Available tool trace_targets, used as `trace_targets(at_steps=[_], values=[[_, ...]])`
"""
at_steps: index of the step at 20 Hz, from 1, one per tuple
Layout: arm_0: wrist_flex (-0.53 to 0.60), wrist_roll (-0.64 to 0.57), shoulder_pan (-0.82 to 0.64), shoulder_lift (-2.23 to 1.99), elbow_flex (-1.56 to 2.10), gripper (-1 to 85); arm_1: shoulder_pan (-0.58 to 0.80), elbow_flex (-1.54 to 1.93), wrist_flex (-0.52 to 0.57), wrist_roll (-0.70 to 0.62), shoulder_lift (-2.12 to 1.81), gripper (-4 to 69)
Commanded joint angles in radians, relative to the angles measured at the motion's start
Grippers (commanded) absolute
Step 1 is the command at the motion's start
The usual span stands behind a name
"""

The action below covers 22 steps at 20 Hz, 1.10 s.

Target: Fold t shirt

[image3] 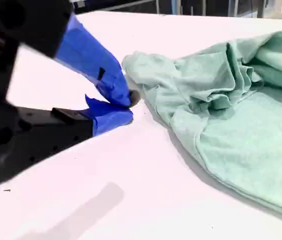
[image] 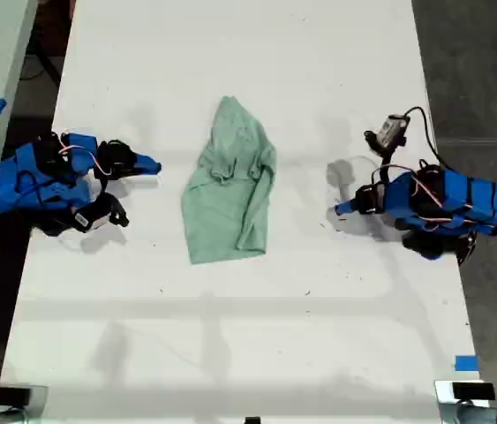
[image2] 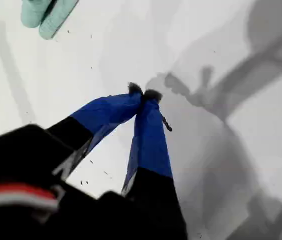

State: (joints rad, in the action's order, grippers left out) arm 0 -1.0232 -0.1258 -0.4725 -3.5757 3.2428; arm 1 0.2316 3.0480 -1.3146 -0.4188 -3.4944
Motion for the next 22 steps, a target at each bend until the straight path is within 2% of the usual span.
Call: trace_targets(at_steps=[1,4,6,8,9,13,19,22], values=[[-0.224,0.462,0.454,0.423,-0.451,-0.3,0.011,0.064,-0.006,0.009,-0.015,0.9],[-0.367,0.480,0.508,1.046,-0.930,-0.3,0.011,0.064,-0.006,0.009,-0.015,0.9],[-0.350,0.428,0.497,1.282,-1.103,0.5,0.008,0.064,-0.006,0.012,-0.015,0.9],[-0.331,0.442,0.502,1.425,-1.180,13.3,0.003,0.064,-0.006,0.014,-0.015,0.9],[-0.336,0.460,0.506,1.489,-1.212,16.4,0.003,0.064,-0.006,0.011,-0.015,0.9],[-0.321,0.532,0.428,1.651,-1.250,20.3,0.008,0.064,-0.006,0.006,-0.015,0.9],[-0.098,0.505,0.425,1.813,-1.267,19.1,0.003,0.064,-0.006,0.008,-0.015,0.9],[-0.044,0.499,0.440,1.945,-1.350,18.3,0.003,0.064,-0.006,0.008,-0.015,0.9]])
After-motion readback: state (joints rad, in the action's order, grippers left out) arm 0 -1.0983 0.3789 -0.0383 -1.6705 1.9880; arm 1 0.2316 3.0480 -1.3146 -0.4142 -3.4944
